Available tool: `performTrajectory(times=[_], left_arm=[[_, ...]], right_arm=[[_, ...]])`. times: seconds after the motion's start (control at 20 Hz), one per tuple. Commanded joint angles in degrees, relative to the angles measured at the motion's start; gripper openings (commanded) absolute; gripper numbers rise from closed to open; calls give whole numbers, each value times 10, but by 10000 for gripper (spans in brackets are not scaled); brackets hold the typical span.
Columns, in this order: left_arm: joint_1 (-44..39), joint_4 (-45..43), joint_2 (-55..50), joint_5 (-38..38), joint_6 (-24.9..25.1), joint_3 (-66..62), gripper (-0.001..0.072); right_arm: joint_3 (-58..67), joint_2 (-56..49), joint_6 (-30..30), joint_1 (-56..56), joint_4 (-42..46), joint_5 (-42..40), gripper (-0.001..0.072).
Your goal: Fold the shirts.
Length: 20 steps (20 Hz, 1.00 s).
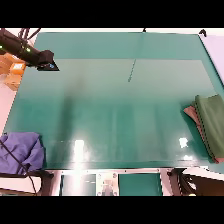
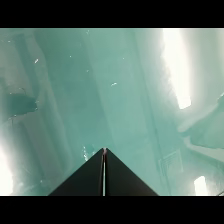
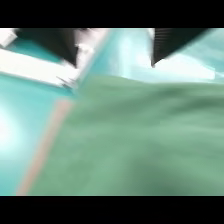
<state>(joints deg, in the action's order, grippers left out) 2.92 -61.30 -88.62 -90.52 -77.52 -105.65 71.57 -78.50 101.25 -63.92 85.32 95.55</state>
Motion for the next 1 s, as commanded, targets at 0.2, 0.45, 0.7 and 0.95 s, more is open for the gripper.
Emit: performTrajectory(times=[0.2, 0.45, 0.7, 0.95], left_arm=[[-9, 0, 7, -30, -46, 5, 27], [-62, 0, 146, 50, -61, 243, 27], [-91, -1, 296, 91, -76, 464, 28], [-91, -9, 311, 99, -77, 479, 29]], right_arm=[[99, 49, -121, 221, -247, -184, 13], [-116, 184, -193, 442, -246, -238, 13], [-309, 295, -193, 578, -247, -309, 14], [-315, 297, -186, 632, -256, -274, 19]])
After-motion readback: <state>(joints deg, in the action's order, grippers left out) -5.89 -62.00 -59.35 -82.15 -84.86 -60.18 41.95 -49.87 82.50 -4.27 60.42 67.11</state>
